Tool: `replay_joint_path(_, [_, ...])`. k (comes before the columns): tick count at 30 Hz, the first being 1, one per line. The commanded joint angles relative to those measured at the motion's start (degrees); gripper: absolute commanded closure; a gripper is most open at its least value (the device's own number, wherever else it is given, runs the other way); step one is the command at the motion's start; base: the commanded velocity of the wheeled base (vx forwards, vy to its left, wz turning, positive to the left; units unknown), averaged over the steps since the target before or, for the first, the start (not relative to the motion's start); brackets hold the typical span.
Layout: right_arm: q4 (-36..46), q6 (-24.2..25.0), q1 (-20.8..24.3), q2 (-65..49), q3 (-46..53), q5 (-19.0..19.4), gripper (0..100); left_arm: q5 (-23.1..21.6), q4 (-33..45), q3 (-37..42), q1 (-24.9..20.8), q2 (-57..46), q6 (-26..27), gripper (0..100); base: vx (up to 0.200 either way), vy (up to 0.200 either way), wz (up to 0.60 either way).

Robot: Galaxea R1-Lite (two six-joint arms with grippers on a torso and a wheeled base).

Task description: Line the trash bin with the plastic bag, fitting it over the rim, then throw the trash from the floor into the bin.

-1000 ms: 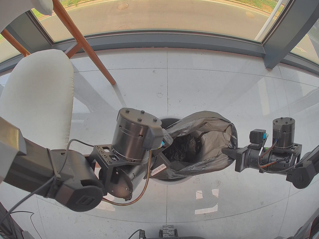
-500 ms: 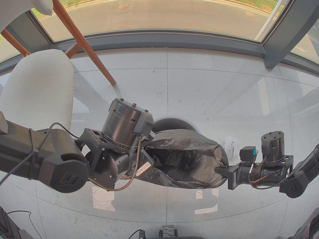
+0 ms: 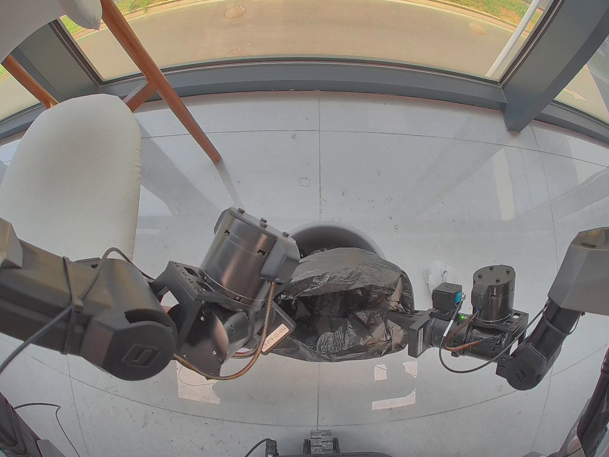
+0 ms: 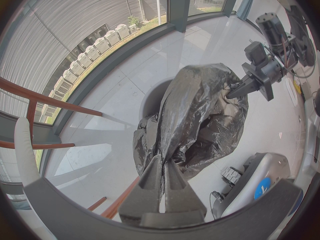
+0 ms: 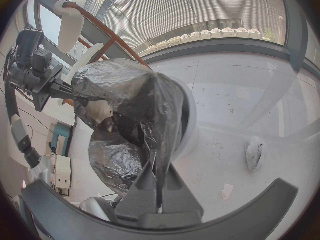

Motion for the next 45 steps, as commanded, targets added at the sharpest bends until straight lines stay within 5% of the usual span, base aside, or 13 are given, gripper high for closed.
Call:
replay_joint_path(1, [-0.72, -0.42, -4.99, 4.06, -1.16, -0.16, 100, 0.09, -2.65, -0.75, 0.85, 3.49, 0.45, 100, 0.000, 0.000, 0.00])
replay_joint_path(12, [-1.42, 0.37, -7.71, -0.16, -6.78, 0.19, 100, 0.00, -2.47, -11.12, 3.84, 6.83, 0.53, 100, 0.000, 0.000, 0.00])
replay_joint_path(29, [-1.59, -0.16, -1.03, -0.68, 7.98, -0.07, 100, -0.08, -2.82, -1.54, 2.26, 6.39, 0.62, 100, 0.000, 0.000, 0.00])
replay_joint_path(30, [-1.68, 0.02, -1.03, 0.28, 7.46, -0.07, 0, -0.08, -2.82, -1.63, 2.26, 6.56, 0.71, 100, 0.000, 0.000, 0.00])
replay_joint_path(45, [-2.83, 3.36, -1.82, -13.95, 10.71, -1.65, 0, 0.27, 2.36, -9.45, 2.17, 4.89, 0.62, 100, 0.000, 0.000, 0.00])
